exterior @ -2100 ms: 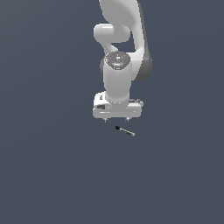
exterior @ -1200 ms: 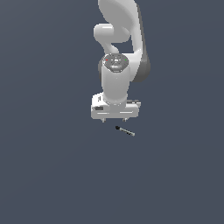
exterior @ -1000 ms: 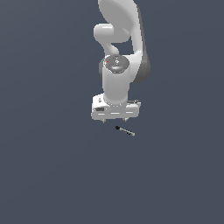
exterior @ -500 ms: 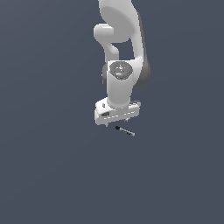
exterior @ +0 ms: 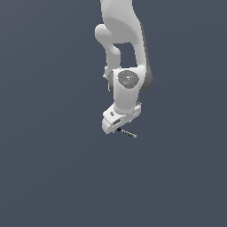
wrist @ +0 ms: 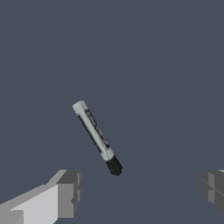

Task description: Pick up the object and move it to a goal position.

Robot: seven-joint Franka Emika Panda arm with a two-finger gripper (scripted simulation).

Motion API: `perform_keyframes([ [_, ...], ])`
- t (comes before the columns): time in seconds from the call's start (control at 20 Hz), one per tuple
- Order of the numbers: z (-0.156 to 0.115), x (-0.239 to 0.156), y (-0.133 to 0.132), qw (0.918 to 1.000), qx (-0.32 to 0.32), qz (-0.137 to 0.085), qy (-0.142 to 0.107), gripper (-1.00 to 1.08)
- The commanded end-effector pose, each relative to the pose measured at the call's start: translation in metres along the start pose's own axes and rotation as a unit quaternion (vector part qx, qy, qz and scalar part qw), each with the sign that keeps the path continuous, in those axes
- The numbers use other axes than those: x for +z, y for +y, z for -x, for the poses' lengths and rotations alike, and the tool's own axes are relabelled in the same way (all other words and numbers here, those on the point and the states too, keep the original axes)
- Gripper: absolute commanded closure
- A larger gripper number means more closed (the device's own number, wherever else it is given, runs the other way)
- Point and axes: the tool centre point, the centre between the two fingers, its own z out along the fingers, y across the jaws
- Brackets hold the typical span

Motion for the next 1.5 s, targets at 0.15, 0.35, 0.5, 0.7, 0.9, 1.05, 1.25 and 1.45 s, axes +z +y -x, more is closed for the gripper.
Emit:
perform_keyframes([
  [0.15, -0.002, 0.017, -0.013, 0.9957, -0.092, 0.000, 0.002, -0.92],
  [0.35, -0.004, 0.029, -0.022, 0.9881, -0.153, 0.000, 0.004, -0.92],
  [0.5, -0.005, 0.035, -0.028, 0.9817, -0.190, 0.000, 0.006, -0.92],
  [0.7, -0.005, 0.042, -0.034, 0.9738, -0.227, -0.001, 0.008, -0.92],
  [0.9, -0.006, 0.046, -0.038, 0.9681, -0.250, -0.001, 0.009, -0.92],
  [1.05, -0.006, 0.047, -0.039, 0.9658, -0.259, -0.001, 0.010, -0.92],
  [1.25, -0.006, 0.048, -0.039, 0.9660, -0.258, -0.002, 0.009, -0.92],
  [1.45, -0.006, 0.056, -0.039, 0.9659, -0.259, -0.002, 0.009, -0.92],
])
